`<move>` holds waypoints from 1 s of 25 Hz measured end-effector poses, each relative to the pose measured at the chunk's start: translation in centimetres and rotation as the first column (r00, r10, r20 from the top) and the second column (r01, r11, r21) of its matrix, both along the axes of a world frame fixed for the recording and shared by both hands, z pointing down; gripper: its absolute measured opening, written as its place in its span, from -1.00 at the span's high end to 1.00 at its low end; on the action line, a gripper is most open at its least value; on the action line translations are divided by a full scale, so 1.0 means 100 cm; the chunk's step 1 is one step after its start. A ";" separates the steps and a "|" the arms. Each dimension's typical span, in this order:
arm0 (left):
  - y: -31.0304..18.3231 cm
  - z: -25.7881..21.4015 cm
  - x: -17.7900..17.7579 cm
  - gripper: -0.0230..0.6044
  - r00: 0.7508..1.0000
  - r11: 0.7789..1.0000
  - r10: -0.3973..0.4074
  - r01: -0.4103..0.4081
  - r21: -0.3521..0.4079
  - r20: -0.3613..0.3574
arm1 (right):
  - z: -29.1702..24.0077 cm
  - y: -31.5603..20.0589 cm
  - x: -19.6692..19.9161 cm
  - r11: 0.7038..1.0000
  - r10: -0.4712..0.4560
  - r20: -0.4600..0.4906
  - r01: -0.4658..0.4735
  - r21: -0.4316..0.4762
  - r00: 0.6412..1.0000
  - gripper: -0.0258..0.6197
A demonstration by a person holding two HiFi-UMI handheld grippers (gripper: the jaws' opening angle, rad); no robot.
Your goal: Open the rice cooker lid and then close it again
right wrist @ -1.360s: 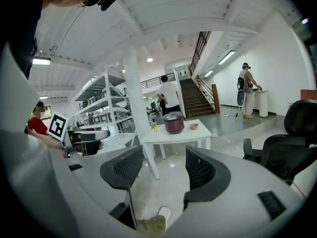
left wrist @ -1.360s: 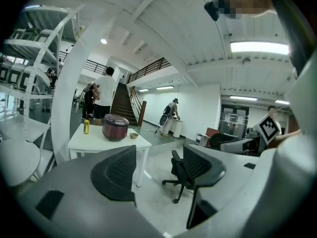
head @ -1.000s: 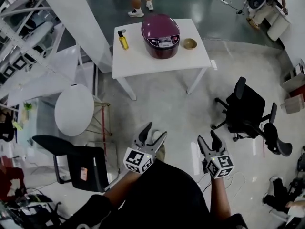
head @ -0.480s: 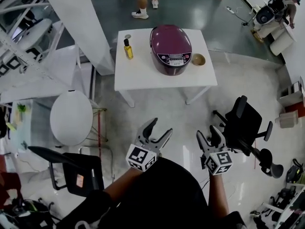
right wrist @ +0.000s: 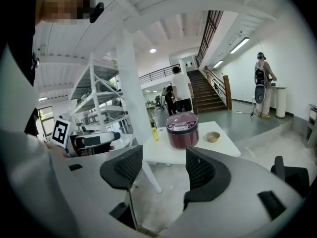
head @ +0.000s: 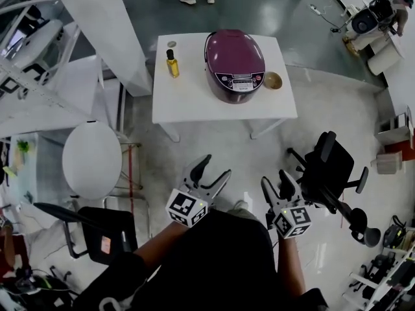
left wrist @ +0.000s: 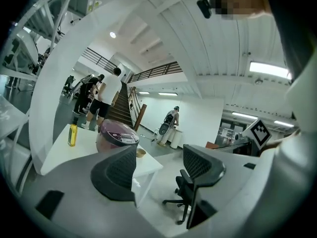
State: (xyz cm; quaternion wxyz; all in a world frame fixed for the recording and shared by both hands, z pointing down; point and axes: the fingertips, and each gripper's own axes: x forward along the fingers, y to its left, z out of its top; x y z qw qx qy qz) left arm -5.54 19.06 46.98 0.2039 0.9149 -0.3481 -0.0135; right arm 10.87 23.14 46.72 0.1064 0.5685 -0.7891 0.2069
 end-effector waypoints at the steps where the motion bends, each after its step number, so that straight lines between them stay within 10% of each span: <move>1: -0.001 0.001 0.000 0.06 1.000 1.000 -0.002 0.002 -0.010 -0.003 | 0.001 -0.001 0.000 1.000 -0.002 0.003 0.002 -0.002 1.000 0.17; 25: -0.146 -0.006 0.046 0.06 0.966 0.969 -0.245 0.247 -0.011 0.085 | 0.006 -0.223 0.017 0.935 -0.354 0.079 0.350 0.066 0.932 0.17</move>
